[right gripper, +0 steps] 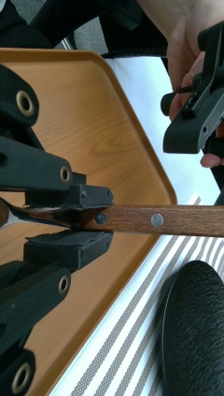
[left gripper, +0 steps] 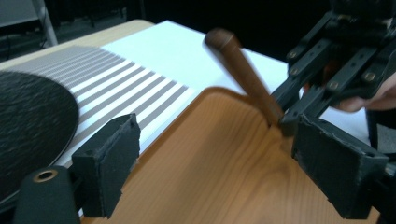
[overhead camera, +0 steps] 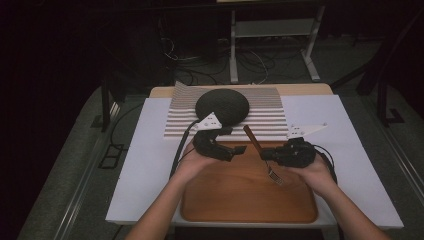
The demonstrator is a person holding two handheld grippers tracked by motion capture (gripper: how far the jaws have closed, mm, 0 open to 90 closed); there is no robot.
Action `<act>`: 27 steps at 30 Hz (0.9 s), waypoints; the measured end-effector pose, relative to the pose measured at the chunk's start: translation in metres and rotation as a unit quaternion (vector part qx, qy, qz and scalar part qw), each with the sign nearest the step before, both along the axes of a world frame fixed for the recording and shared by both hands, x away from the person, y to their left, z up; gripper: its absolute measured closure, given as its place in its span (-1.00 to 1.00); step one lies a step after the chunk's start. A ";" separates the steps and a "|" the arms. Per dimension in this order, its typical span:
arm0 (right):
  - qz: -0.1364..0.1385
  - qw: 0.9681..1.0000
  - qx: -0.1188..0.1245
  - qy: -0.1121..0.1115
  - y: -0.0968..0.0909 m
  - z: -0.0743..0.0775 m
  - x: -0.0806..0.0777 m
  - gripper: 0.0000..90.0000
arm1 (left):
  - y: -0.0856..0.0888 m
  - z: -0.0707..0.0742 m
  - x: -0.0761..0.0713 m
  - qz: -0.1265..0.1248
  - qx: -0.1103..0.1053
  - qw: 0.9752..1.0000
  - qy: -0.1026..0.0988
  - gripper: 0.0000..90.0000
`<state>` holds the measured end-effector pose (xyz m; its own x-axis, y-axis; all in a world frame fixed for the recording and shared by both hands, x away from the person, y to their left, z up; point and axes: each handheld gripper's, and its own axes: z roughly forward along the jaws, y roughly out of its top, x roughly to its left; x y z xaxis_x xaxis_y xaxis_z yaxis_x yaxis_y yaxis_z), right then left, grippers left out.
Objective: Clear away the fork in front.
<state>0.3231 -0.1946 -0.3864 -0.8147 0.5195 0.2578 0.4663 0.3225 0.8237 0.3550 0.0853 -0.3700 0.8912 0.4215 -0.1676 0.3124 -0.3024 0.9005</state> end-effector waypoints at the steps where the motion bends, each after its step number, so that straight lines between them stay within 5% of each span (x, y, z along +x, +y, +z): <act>1: 0.001 1.000 0.000 -0.002 0.001 0.000 0.000 0.70 | -0.002 0.001 -0.001 -0.003 -0.004 1.000 -0.001 -0.62; 8: 0.009 1.000 0.006 -0.012 0.010 -0.001 -0.003 0.70 | -0.011 0.001 -0.008 -0.012 -0.016 1.000 0.001 -0.41; 17: 0.014 1.000 0.015 -0.019 0.021 -0.001 -0.005 0.70 | -0.014 -0.004 -0.009 -0.006 -0.041 0.999 0.035 -0.01; 27: 0.012 0.999 0.017 -0.028 0.025 -0.001 -0.005 0.70 | -0.015 -0.007 -0.010 -0.003 -0.041 0.998 0.048 0.41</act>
<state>0.3179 -0.1692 -0.3871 -0.8406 0.4913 0.2279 0.4113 0.3053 0.8589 0.3446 0.0702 -0.3771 0.8720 0.3966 -0.2870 0.3974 -0.2311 0.8881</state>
